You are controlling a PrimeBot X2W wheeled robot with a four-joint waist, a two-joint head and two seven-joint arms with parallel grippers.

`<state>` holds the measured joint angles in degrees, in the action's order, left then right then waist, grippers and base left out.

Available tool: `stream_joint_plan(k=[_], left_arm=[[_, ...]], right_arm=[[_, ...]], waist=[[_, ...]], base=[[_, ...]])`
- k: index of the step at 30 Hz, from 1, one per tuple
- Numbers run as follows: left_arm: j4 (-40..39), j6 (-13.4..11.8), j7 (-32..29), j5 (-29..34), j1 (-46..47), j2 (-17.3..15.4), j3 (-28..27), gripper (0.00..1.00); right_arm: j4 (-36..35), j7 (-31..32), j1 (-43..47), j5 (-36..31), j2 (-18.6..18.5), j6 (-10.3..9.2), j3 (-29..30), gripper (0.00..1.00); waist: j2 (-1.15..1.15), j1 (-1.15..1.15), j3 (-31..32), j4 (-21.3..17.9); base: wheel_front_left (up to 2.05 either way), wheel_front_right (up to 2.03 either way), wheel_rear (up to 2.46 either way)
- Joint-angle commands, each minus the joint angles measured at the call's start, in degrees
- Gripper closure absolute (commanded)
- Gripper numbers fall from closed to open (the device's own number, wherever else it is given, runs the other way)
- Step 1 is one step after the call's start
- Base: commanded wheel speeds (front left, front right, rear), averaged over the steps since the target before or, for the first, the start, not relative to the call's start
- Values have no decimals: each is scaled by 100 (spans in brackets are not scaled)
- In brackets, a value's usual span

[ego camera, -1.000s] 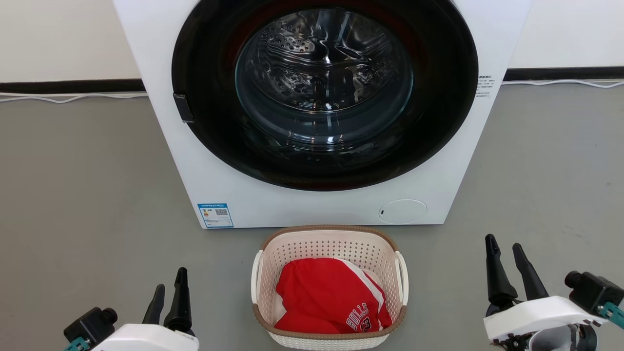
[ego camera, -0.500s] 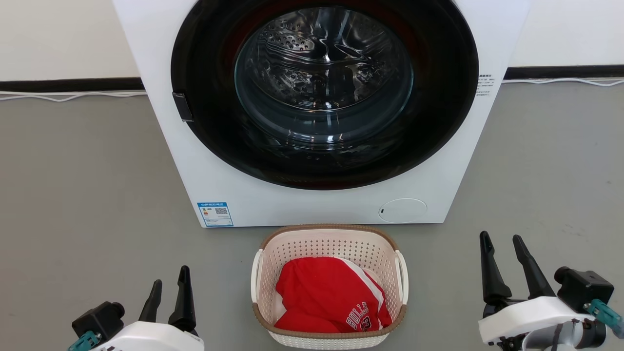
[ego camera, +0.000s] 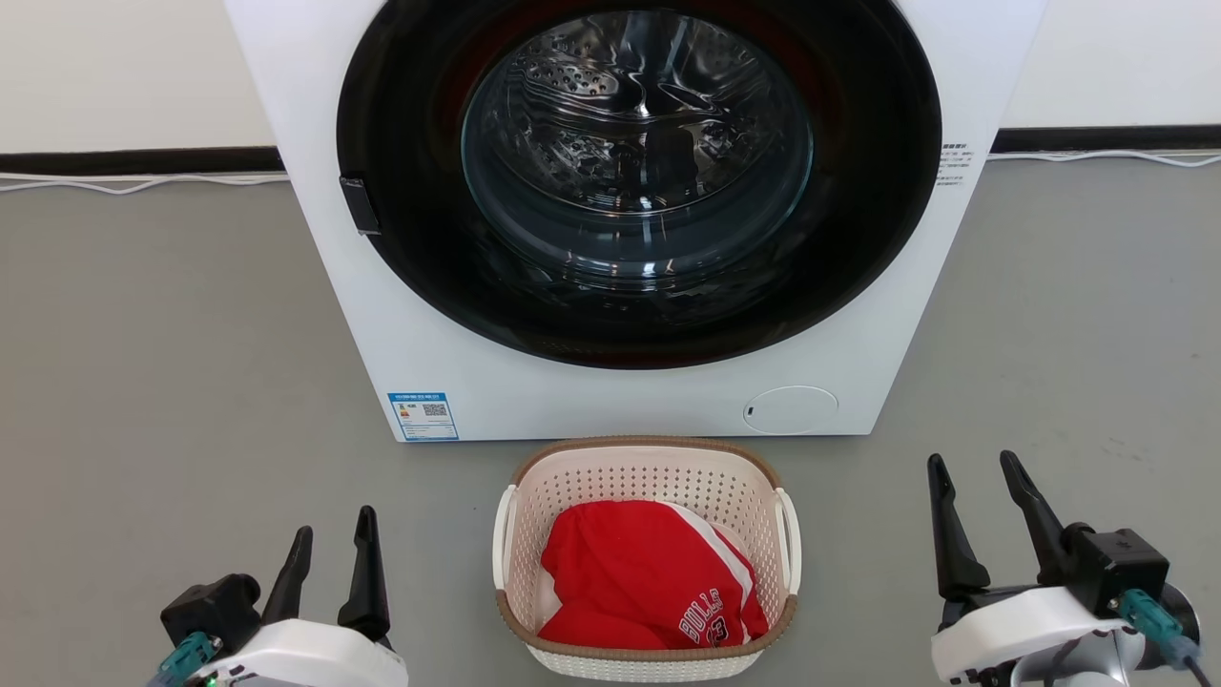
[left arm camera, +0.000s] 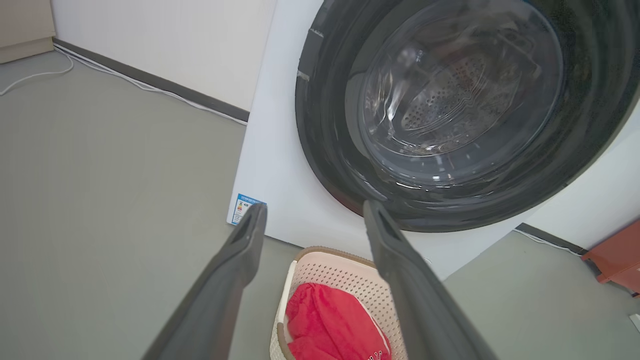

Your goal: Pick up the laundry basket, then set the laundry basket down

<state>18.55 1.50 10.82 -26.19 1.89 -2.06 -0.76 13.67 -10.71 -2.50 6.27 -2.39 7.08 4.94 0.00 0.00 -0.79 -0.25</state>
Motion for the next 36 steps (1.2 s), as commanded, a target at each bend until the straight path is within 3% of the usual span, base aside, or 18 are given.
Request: stream_joint_plan(k=[1, 20, 36], left_arm=[[-136, -61, 120, 296, 282, -65, -128, 0], [-93, -95, 418, 1563, 360, -82, -231, 0], [-57, -87, 418, 1542, 343, -82, -250, 0]], right_arm=[[-164, -131, -195, -318, -54, 35, -108, 0], [61, -429, -181, -1379, -50, 41, 24, 0], [201, -429, -187, -1260, -49, 41, 88, 0]], waist=[[0, 0, -2, 2], [0, 0, -36, -26], [0, 0, 14, -50]], base=[[0, 0, 0], [0, 0, 0], [0, 0, 0]])
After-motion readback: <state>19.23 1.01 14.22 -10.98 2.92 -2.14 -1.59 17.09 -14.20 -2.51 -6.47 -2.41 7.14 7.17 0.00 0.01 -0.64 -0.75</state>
